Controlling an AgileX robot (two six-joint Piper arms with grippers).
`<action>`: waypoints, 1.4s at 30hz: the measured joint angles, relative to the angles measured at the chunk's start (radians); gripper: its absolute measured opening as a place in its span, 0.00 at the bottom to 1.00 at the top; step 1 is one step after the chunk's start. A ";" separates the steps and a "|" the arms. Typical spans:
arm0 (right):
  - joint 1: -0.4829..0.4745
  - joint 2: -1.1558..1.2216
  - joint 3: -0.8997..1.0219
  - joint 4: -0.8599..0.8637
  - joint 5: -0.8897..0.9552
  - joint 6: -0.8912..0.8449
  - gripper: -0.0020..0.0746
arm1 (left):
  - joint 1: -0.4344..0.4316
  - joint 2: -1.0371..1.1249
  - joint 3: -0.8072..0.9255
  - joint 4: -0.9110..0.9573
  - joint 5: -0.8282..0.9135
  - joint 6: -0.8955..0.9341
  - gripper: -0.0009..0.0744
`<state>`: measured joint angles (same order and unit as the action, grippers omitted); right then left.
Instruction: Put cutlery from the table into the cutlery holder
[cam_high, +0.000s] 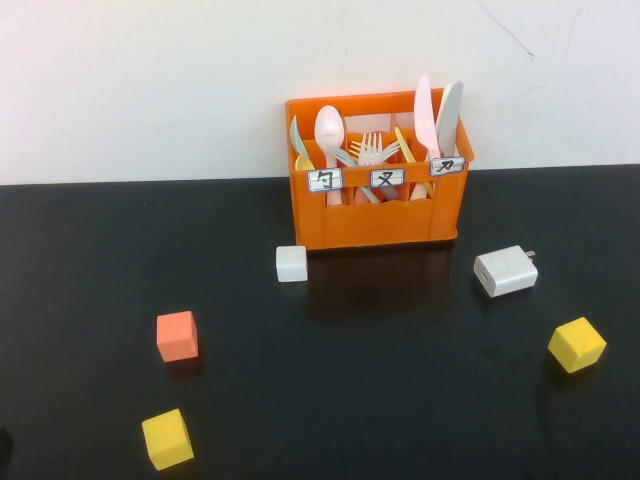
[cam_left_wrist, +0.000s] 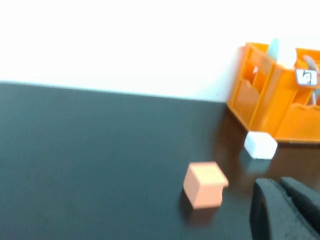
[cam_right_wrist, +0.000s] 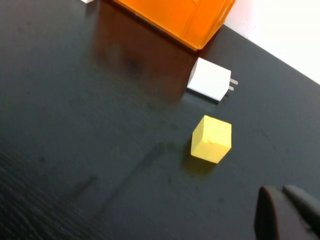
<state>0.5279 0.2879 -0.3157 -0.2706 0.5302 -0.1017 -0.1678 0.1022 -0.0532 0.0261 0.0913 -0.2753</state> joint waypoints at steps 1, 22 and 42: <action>0.000 0.000 0.000 0.000 0.000 0.000 0.02 | 0.001 -0.019 0.020 0.000 0.000 -0.018 0.01; 0.000 0.000 0.000 0.000 0.003 0.002 0.02 | 0.071 -0.111 0.073 -0.061 0.216 -0.039 0.01; 0.000 0.000 0.000 0.000 0.003 0.002 0.02 | 0.100 -0.111 0.071 -0.063 0.220 0.035 0.01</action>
<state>0.5279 0.2879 -0.3157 -0.2706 0.5329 -0.0995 -0.0674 -0.0091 0.0177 -0.0371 0.3110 -0.2406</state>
